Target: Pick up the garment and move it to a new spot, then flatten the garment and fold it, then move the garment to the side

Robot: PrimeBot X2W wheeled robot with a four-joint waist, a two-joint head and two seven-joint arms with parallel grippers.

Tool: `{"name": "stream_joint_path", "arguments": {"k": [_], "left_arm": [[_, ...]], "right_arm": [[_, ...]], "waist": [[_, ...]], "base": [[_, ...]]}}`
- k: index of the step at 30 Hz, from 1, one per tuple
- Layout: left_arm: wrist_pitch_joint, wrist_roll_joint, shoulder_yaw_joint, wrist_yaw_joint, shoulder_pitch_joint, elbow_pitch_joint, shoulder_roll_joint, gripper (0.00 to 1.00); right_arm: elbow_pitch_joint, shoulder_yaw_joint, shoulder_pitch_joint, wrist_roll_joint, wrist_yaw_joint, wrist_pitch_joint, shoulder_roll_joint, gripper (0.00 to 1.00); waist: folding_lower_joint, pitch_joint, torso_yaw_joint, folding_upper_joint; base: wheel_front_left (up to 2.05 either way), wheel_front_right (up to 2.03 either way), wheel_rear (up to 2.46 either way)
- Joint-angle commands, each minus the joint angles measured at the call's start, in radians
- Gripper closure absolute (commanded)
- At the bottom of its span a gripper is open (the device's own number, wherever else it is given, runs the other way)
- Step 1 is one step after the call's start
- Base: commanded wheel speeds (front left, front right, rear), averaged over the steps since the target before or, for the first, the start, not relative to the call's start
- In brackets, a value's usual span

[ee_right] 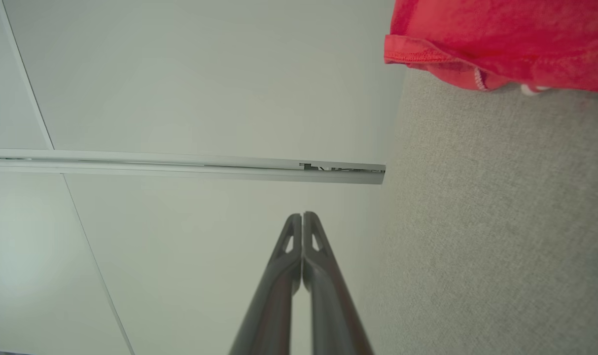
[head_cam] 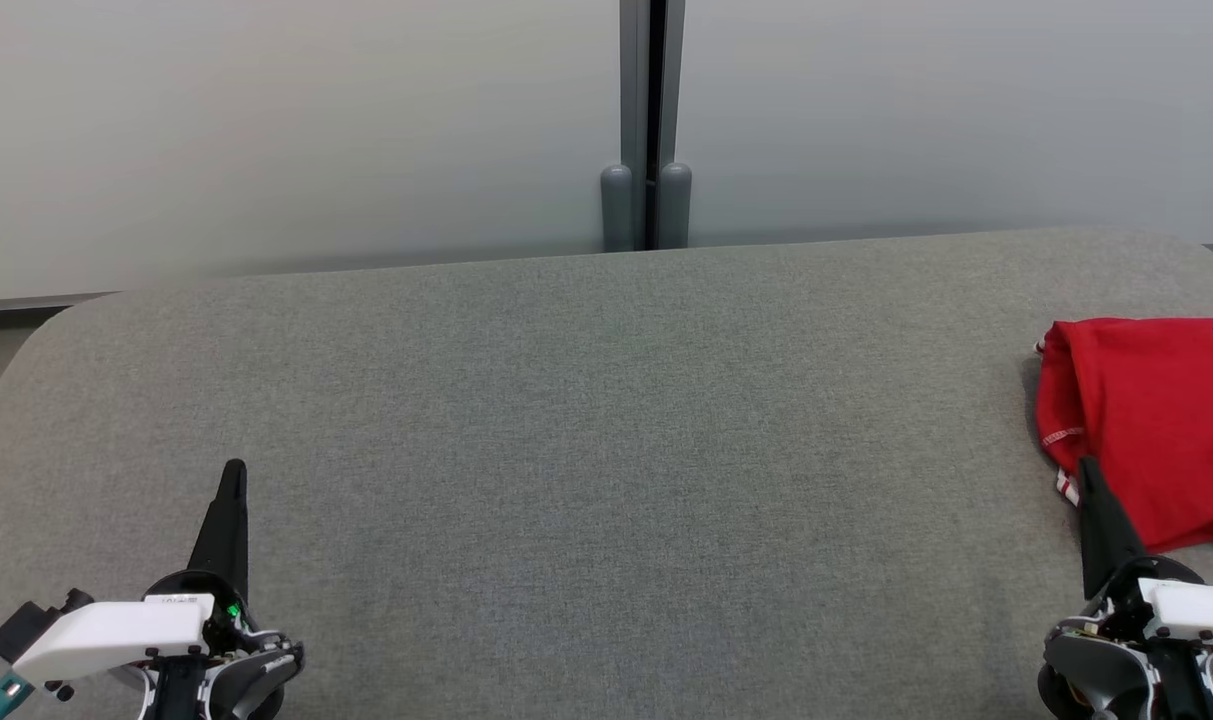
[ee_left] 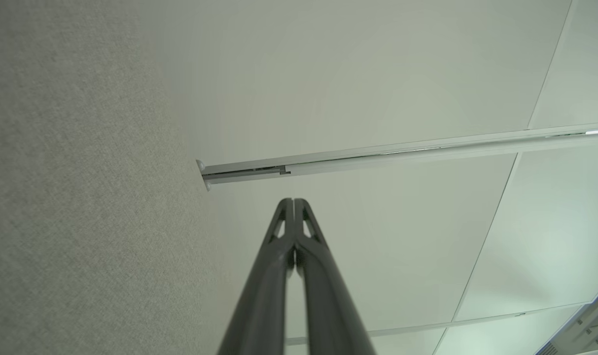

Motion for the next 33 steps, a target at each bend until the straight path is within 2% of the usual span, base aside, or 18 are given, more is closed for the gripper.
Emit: {"name": "stream_joint_path", "arguments": {"k": [1, 6, 33], "left_arm": [[0.005, -0.016, 0.008, -0.007, -0.021, 0.002, 0.001, 1.0], [0.012, -0.042, 0.018, -0.014, -0.026, 0.008, -0.005, 1.0], [0.016, -0.034, 0.021, -0.014, -0.024, 0.007, -0.008, 1.0]], "right_arm": [[0.003, -0.004, -0.016, 0.018, 0.0, 0.006, -0.001, 1.0], [0.012, -0.009, -0.02, 0.048, 0.0, 0.007, 0.001, 1.0], [0.011, -0.014, -0.021, 0.038, 0.0, 0.012, 0.005, 1.0]], "waist": [[0.0, 0.0, 0.0, -0.0001], [0.0, 0.002, -0.001, -0.0001], [0.0, 0.002, -0.001, -0.0001]], "base": [[0.0, 0.0, 0.0], [0.0, 0.0, 0.0], [0.0, 0.0, 0.0]]}}
